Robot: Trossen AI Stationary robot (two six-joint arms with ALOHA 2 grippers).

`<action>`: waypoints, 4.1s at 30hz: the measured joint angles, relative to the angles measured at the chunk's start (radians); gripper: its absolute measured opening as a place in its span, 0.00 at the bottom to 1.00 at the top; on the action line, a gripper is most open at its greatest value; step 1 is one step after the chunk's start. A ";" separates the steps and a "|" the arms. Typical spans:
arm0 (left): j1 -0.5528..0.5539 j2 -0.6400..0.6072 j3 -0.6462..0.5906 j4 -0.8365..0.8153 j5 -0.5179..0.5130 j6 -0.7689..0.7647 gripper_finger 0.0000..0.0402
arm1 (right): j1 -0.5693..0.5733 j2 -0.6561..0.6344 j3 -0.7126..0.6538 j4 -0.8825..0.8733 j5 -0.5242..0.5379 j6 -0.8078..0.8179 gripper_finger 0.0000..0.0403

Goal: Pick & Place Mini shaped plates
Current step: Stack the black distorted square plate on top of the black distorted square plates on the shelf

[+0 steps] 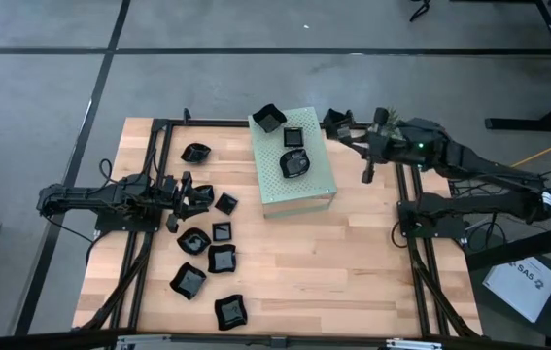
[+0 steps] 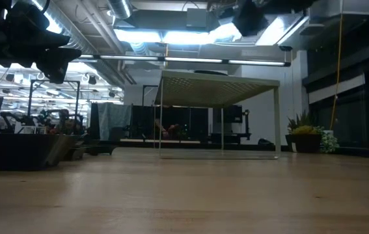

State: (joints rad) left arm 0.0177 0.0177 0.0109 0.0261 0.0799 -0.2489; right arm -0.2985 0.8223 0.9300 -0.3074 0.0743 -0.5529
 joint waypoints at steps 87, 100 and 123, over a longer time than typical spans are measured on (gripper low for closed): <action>0.060 1.239 1.448 -0.803 0.248 0.210 0.38 | 0.284 0.502 0.072 0.376 -0.340 0.041 0.01; 0.060 1.369 1.511 -0.841 0.315 0.211 0.38 | 0.284 0.502 0.072 0.361 -0.320 -0.074 0.01; 0.065 1.394 1.512 -0.788 0.225 0.365 0.38 | 0.285 0.504 0.072 0.302 -0.339 -0.080 0.01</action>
State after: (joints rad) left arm 0.0825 1.4113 1.5227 -0.7618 0.3046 0.1166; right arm -0.0138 1.3262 1.0023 -0.0056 -0.2646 -0.6325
